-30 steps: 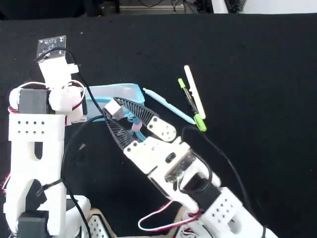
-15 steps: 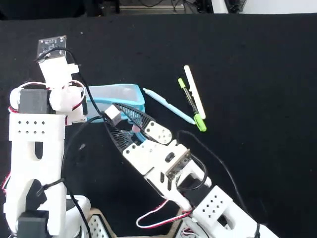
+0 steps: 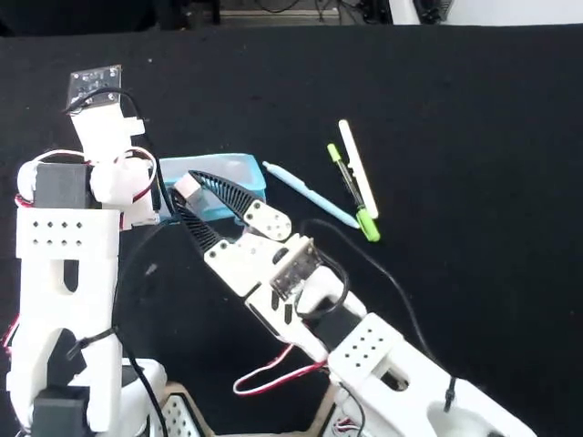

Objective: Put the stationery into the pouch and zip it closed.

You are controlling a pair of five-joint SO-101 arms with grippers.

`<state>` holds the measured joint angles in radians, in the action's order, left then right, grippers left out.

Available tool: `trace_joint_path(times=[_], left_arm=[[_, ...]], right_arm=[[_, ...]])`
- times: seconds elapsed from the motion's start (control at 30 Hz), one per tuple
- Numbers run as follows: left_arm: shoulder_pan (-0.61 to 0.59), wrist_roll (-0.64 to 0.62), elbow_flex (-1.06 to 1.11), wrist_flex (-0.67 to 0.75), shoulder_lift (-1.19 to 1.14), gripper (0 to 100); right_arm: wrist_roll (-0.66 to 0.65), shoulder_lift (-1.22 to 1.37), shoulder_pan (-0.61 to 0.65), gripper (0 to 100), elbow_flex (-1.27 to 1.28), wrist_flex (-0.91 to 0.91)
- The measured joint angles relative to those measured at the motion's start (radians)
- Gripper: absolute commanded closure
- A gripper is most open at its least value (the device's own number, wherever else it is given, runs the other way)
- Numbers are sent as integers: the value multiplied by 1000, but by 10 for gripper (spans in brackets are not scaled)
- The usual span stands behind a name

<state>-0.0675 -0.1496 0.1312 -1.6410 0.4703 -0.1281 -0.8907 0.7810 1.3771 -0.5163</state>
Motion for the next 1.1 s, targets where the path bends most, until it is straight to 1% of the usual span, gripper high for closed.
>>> trace_joint_path(times=[0.3, 0.37, 0.47, 0.5, 0.6, 0.67, 0.83, 0.93, 1.1], left_arm=[[0, 0, 0, -2, 0, 970], [0, 0, 0, -2, 0, 970], [0, 0, 0, -5, 0, 970], [0, 0, 0, -5, 0, 970], [0, 0, 0, -6, 0, 970], [2, 0, 0, -8, 0, 970], [2, 0, 0, -6, 0, 970], [2, 0, 0, -6, 0, 970], [0, 0, 0, -2, 0, 970]], right_arm=[[-2, 48, 0, 985, -2, -9], [-2, 44, 0, 985, -2, 14], [3, 3, 0, 982, -20, 149], [3, -9, 0, 965, -38, 209], [2, -49, 0, 857, -92, 377], [2, -75, 6, 814, -115, 463], [58, -149, 41, 833, -127, 598], [72, -195, 68, 855, -127, 647], [78, -325, 57, 900, -126, 752]])
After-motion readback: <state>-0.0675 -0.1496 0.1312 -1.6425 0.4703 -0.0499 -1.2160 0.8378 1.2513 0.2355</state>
